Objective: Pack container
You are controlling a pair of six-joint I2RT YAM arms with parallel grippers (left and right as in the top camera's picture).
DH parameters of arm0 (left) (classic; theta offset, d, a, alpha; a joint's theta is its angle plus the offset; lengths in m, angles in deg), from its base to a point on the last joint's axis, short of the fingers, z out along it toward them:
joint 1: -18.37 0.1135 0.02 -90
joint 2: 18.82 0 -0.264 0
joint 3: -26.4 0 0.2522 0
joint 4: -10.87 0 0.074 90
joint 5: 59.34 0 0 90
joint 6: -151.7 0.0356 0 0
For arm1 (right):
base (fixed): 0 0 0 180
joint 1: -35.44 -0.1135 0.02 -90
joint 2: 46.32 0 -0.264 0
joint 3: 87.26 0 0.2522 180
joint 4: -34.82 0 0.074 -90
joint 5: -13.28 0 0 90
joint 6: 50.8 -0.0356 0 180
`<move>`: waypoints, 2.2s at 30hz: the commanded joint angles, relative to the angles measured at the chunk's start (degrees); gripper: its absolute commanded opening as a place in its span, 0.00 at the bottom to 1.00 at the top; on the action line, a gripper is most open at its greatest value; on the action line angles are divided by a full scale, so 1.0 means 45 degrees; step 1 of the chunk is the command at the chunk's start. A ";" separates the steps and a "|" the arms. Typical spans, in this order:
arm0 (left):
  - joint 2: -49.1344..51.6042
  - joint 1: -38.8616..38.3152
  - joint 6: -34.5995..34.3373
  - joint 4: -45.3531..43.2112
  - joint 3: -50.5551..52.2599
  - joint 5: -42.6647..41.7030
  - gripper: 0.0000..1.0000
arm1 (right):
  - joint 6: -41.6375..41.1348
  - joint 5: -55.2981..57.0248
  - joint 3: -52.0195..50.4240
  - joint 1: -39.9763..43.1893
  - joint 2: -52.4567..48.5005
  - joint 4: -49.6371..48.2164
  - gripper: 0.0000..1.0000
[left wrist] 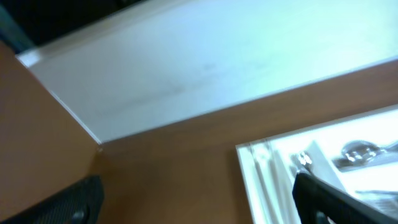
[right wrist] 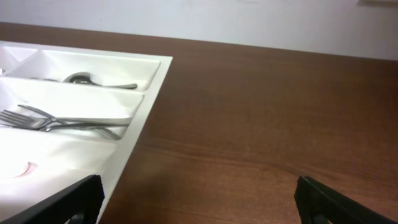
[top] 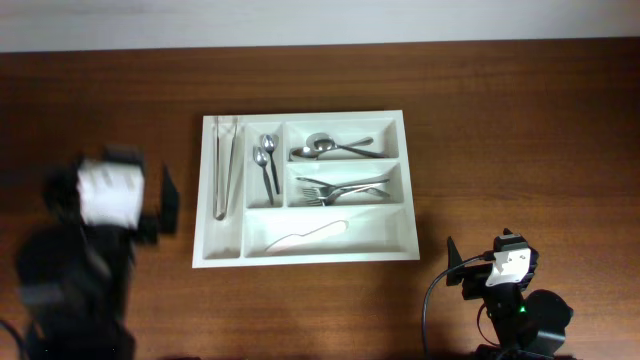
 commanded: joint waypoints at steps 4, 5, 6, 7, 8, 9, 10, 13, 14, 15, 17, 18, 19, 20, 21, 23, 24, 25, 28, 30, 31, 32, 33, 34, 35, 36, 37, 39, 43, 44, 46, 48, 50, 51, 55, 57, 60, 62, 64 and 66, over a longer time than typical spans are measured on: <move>-0.4493 -0.0049 -0.0131 -0.0699 0.5372 -0.1729 0.99 | -0.0112 -0.0068 -0.0107 -0.0024 0.0121 -0.0039 0.99; -0.5056 -0.0049 -0.0136 -0.0777 0.6042 -0.1807 0.99 | -0.0112 -0.0068 -0.0107 -0.0024 0.0121 -0.0039 0.99; -0.5537 -0.0049 -0.0175 -0.0899 0.6649 -0.1865 0.99 | -0.0112 -0.0068 -0.0107 -0.0024 0.0121 -0.0039 0.99; -0.5984 -0.0049 -0.0180 -0.1054 0.7242 -0.1923 0.99 | -0.0112 -0.0068 -0.0107 -0.0024 0.0121 -0.0039 0.99; -0.6324 -0.0049 -0.0175 -0.1224 0.7732 -0.2025 0.99 | -0.0112 -0.0068 -0.0107 -0.0024 0.0121 -0.0039 0.99; -0.6737 -0.0049 -0.0175 -0.1506 0.8335 -0.2200 0.99 | -0.0112 -0.0068 -0.0107 -0.0024 0.0121 -0.0034 0.99; -0.6999 -0.0049 -0.0175 -0.1705 0.8723 -0.2307 0.99 | -0.0112 -0.0068 -0.0107 -0.0024 0.0121 -0.0034 0.99; -0.7703 -0.0049 -0.0175 -0.2370 0.9865 -0.2521 0.99 | -0.0112 -0.0068 -0.0107 -0.0024 0.0121 -0.0039 0.99; -0.7888 -0.0049 -0.0175 -0.2574 1.0161 -0.2526 0.99 | -0.0112 -0.0068 -0.0107 -0.0024 0.0121 -0.0039 0.99; -0.8048 -0.0049 -0.0175 -0.2705 1.0389 -0.2526 0.99 | -0.0112 -0.0068 -0.0107 -0.0024 0.0121 -0.0034 0.99; -0.8374 -0.0049 -0.0175 -0.2934 1.0841 -0.2526 0.99 | -0.0112 -0.0068 -0.0107 -0.0024 0.0121 -0.0039 0.99; -0.8684 -0.0049 -0.0175 -0.2968 1.1191 -0.2531 0.99 | -0.0112 -0.0068 -0.0107 -0.0024 0.0121 -0.0039 0.98; -0.8845 -0.0049 -0.0175 -0.2968 1.1351 -0.2531 0.99 | -0.0112 -0.0068 -0.0107 -0.0024 0.0121 -0.0039 0.99; -0.8966 -0.0053 -0.0175 -0.2973 1.1497 -0.2526 0.99 | -0.0112 -0.0068 -0.0107 -0.0024 0.0121 -0.0039 0.99; -0.8961 -0.0049 -0.0175 -0.2982 1.1574 -0.2526 0.99 | -0.0112 -0.0068 -0.0107 -0.0024 0.0121 -0.0034 0.99; -0.8952 -0.0053 -0.0175 -0.2953 1.1740 -0.2565 0.99 | -0.0112 -0.0068 -0.0107 -0.0024 0.0121 -0.0039 0.99; -0.8952 -0.0049 -0.0175 -0.2953 1.1827 -0.2686 0.99 | -0.0112 -0.0068 -0.0107 -0.0024 0.0121 -0.0039 0.99; -0.8952 -0.0053 -0.0175 -0.2948 1.1919 -0.2798 0.99 | -0.0112 -0.0068 -0.0107 -0.0024 0.0121 -0.0039 0.99; -0.8952 -0.0053 -0.0175 -0.2963 1.2060 -0.2909 0.99 | -0.0112 -0.0068 -0.0107 -0.0024 0.0121 -0.0039 0.99; -0.8952 -0.0049 -0.0170 -0.2963 1.2060 -0.2875 0.99 | -0.0112 -0.0068 -0.0107 -0.0024 0.0121 -0.0034 0.99; -0.8952 -0.0049 -0.0170 -0.2963 1.2060 -0.2851 0.99 | -0.0112 -0.0068 -0.0107 -0.0024 0.0121 -0.0034 0.99; -0.8952 -0.0049 -0.0170 -0.2963 1.2060 -0.2851 0.99 | -0.0112 -0.0068 -0.0107 -0.0024 0.0121 -0.0034 0.99; -0.8952 -0.0049 -0.0170 -0.2963 1.2060 -0.2851 0.99 | -0.0112 -0.0068 -0.0107 -0.0024 0.0121 -0.0034 0.99; -0.8952 -0.0049 -0.0170 -0.2963 1.2060 -0.2856 0.99 | -0.0112 -0.0068 -0.0107 -0.0024 0.0121 -0.0039 0.99; -0.8952 -0.0049 -0.0170 -0.2963 1.2060 -0.2856 0.99 | -0.0112 -0.0068 -0.0107 -0.0024 0.0121 -0.0039 0.99; -0.8952 -0.0049 -0.0170 -0.2963 1.2060 -0.2856 0.99 | -0.0112 -0.0068 -0.0107 -0.0024 0.0121 -0.0039 0.99; -0.8952 -0.0049 -0.0170 -0.2963 1.2060 -0.2856 0.99 | -0.0112 -0.0068 -0.0107 -0.0024 0.0121 -0.0034 0.99; -0.8952 -0.0049 -0.0170 -0.2963 1.2060 -0.2856 0.99 | -0.0112 -0.0068 -0.0107 -0.0024 0.0121 -0.0039 0.99; -0.8952 -0.0049 -0.0170 -0.2963 1.2060 -0.2856 0.99 | -0.0112 -0.0068 -0.0107 -0.0024 0.0121 -0.0039 0.99; -0.8952 -0.0049 -0.0170 -0.2963 1.2060 -0.2856 0.99 | -0.0112 -0.0068 -0.0107 -0.0024 0.0121 -0.0039 0.98; -0.8952 -0.0049 -0.0170 -0.2963 1.2060 -0.2856 0.99 | -0.0112 -0.0068 -0.0107 -0.0024 0.0121 -0.0039 0.99; -0.8952 -0.0049 -0.0170 -0.2963 1.2060 -0.2856 0.99 | -0.0112 -0.0068 -0.0107 -0.0024 0.0121 -0.0034 0.99; -0.8952 -0.0049 -0.0170 -0.2963 1.2060 -0.2856 0.99 | -0.0112 -0.0068 -0.0107 -0.0024 0.0121 -0.0039 0.99; -0.8952 -0.0049 -0.0170 -0.2963 1.2060 -0.2856 0.99 | -0.0112 -0.0068 -0.0107 -0.0024 0.0121 -0.0034 0.99; -0.8952 -0.0049 -0.0170 -0.2963 1.2060 -0.2856 0.99 | -0.0112 -0.0068 -0.0107 -0.0024 0.0121 -0.0039 0.99; -0.8952 -0.0049 -0.0170 -0.2963 1.2060 -0.2856 0.99 | -0.0112 -0.0068 -0.0107 -0.0024 0.0121 -0.0034 0.99; -0.8952 -0.0049 -0.0170 -0.2963 1.2060 -0.2856 0.99 | -0.0112 -0.0068 -0.0107 -0.0024 0.0121 -0.0034 0.99; -0.8952 -0.0049 -0.0170 -0.2963 1.2060 -0.2856 0.99 | -0.0112 -0.0068 -0.0107 -0.0024 0.0121 -0.0034 0.99; -0.8952 -0.0049 -0.0170 -0.2963 1.2060 -0.2856 0.99 | -0.0112 -0.0068 -0.0107 -0.0024 0.0121 -0.0039 0.99; -0.8952 -0.0049 -0.0170 -0.2963 1.2060 -0.2856 0.99 | -0.0112 -0.0068 -0.0107 -0.0024 0.0121 -0.0034 0.99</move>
